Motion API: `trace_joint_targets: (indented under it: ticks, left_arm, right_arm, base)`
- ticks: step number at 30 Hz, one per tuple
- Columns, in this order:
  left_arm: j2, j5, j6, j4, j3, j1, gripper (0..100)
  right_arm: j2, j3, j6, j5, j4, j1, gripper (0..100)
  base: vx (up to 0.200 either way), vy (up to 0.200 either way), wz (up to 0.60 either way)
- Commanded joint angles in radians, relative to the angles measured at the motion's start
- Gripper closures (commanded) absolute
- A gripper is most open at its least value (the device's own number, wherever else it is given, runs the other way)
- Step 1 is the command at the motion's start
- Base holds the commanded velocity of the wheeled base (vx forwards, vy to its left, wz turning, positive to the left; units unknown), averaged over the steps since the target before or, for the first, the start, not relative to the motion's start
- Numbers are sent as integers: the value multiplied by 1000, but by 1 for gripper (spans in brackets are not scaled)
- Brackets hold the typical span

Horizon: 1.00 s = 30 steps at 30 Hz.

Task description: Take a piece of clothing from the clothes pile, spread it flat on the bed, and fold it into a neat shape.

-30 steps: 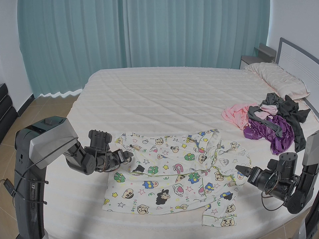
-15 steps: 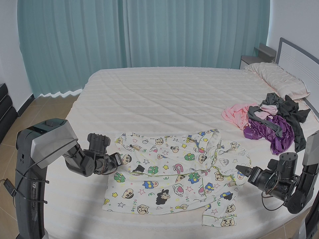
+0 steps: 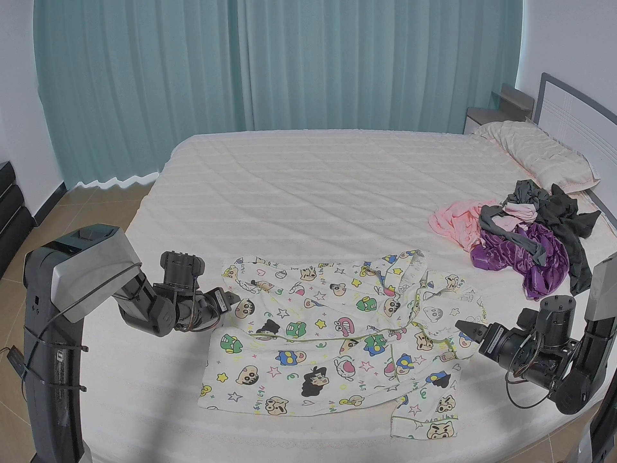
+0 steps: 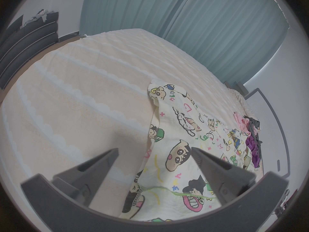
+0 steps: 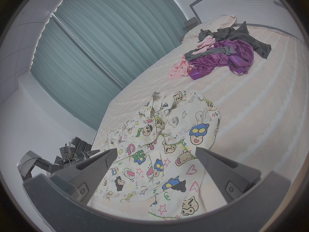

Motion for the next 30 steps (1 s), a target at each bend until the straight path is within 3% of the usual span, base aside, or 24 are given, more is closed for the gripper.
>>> trace_joint_targets:
  ticks: [1,15,16,30]
  left_arm:
    - [25,-5,-1,0,-30,-5,0]
    - [63,-62,-6,9,-93,-28,0]
    - [68,-62,-6,11,-99,-28,100]
    - [40,-17,0,8,-19,-14,100]
  right_arm:
    - [2,-2,0,-1,0,1,0]
    - [36,-6,1,0,0,-1,0]
    - [36,-6,1,0,-2,-1,0]
    - [48,0,4,0,-42,-7,0]
  base:
    - [0,0,0]
    - [0,0,0]
    - [0,0,0]
    - [0,0,0]
